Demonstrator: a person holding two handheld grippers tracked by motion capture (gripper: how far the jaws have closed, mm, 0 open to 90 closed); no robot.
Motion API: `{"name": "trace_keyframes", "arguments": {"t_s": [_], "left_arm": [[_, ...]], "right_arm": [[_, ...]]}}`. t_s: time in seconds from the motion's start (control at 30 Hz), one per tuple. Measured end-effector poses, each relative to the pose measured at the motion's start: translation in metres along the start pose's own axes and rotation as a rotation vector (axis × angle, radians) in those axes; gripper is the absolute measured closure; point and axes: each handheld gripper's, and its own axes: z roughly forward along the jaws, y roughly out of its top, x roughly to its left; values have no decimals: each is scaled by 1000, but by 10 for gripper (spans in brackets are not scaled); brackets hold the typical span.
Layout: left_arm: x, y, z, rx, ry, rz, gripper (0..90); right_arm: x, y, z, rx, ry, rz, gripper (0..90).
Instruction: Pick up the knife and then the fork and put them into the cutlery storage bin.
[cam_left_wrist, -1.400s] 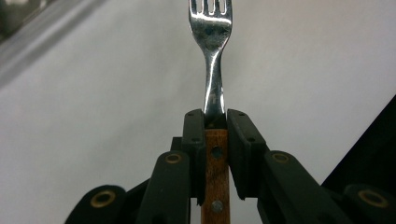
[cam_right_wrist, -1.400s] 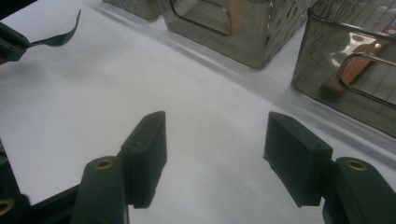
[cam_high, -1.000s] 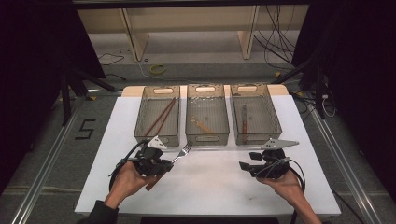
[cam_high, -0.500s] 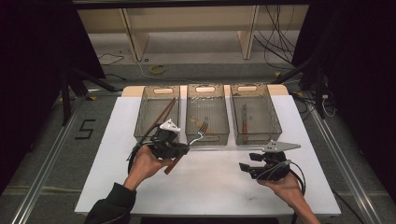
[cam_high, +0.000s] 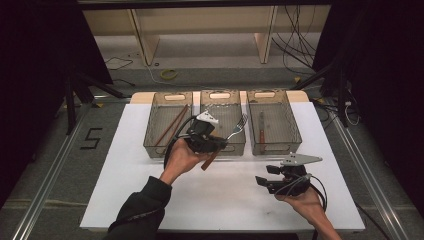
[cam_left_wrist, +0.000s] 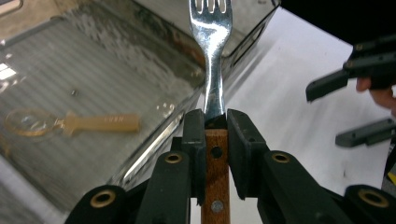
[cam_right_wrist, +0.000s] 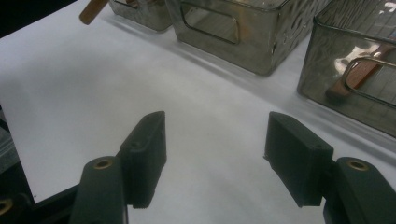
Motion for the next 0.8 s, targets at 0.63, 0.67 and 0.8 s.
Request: {"name": "trace_keyframes", "arguments": {"t_s": [0.63,0.67,0.8], "left_arm": [[10,46,40,-53,-31,-51,774],[10,48,41,-52,-30,-50,774],[11,55,47,-61,-36,-56,774]], "right_arm": [[1,-2,1,2,9,-2,391],[1,-2,1,1,10,-1,391],[1,-2,1,-1,12,-2,391]]}}
